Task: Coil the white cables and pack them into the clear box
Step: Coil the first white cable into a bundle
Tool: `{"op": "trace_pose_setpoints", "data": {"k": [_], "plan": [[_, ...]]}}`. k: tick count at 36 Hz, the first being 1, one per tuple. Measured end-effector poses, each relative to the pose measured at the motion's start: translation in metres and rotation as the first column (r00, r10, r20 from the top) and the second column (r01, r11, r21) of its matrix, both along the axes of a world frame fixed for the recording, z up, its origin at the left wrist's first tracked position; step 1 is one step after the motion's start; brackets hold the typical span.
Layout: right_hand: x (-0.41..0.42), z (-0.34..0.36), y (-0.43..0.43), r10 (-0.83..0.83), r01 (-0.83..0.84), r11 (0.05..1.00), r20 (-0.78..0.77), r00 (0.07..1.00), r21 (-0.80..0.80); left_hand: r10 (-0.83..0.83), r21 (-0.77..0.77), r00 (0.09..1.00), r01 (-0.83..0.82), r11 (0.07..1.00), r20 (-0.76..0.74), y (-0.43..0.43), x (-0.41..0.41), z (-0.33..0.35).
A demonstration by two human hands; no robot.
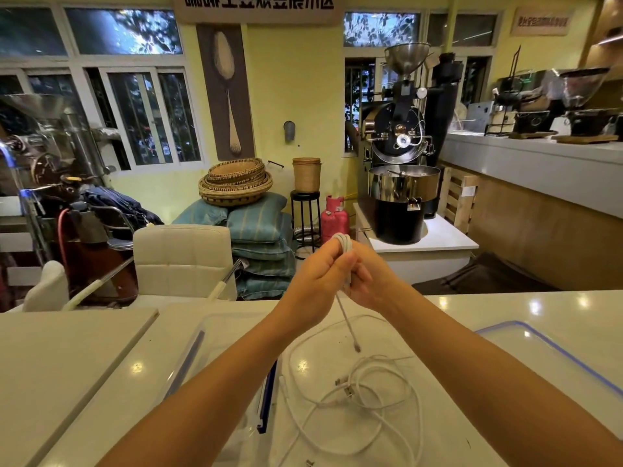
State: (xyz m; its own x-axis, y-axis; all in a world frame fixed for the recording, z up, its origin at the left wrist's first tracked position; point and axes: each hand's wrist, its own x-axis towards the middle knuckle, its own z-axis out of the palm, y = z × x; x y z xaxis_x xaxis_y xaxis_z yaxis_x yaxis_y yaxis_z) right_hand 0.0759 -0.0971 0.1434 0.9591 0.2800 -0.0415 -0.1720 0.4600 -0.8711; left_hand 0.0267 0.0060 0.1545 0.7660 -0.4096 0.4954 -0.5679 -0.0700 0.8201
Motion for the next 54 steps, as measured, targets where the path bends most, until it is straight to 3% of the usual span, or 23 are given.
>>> {"op": "trace_pose_setpoints", "data": {"k": [4, 8, 15, 20, 25, 32, 38, 46, 54], "plan": [[-0.015, -0.005, 0.002, 0.037, -0.006, 0.971, 0.127, 0.991, -0.239, 0.056, -0.044, 0.998, -0.056, 0.997, -0.001, 0.0, 0.005, 0.008], [-0.02, -0.015, 0.01, 0.005, 0.121, 0.8, 0.208, 0.978, -0.588, 0.087, -0.118, 0.996, -0.089, 0.989, -0.023, -0.001, 0.013, 0.013], [-0.038, -0.031, 0.014, 0.113, 0.097, 0.641, 0.218, 0.969, -0.762, 0.196, -0.083, 0.981, -0.196, 0.977, -0.007, 0.014, 0.046, 0.009], [-0.055, -0.025, 0.01, 0.151, -0.011, 0.728, 0.145, 0.978, -0.685, 0.295, -0.004, 0.955, -0.295, 0.955, 0.017, 0.025, 0.064, -0.005], [-0.069, -0.009, 0.002, 0.23, -0.095, 0.834, 0.186, 0.955, -0.544, 0.336, 0.055, 0.942, -0.336, 0.94, 0.022, 0.029, 0.07, -0.019], [-0.062, 0.029, -0.017, 0.265, -0.198, 0.946, 0.263, 0.928, -0.255, 0.254, 0.139, 0.966, -0.246, 0.959, -0.04, 0.027, 0.057, -0.037], [-0.043, 0.049, -0.025, 0.122, -0.026, 0.958, 0.326, 0.938, -0.284, 0.1, 0.049, 0.968, -0.091, 0.995, -0.231, 0.019, 0.04, -0.038], [-0.02, 0.047, -0.036, -0.052, 0.181, 0.904, 0.322, 0.945, -0.388, -0.021, 0.07, 0.971, 0.038, 0.997, -0.239, 0.012, 0.021, -0.036], [-0.007, 0.031, -0.042, -0.146, 0.205, 0.935, 0.213, 0.966, -0.29, -0.067, 0.132, 0.972, 0.099, 0.986, -0.226, 0.01, 0.012, -0.029]]}}
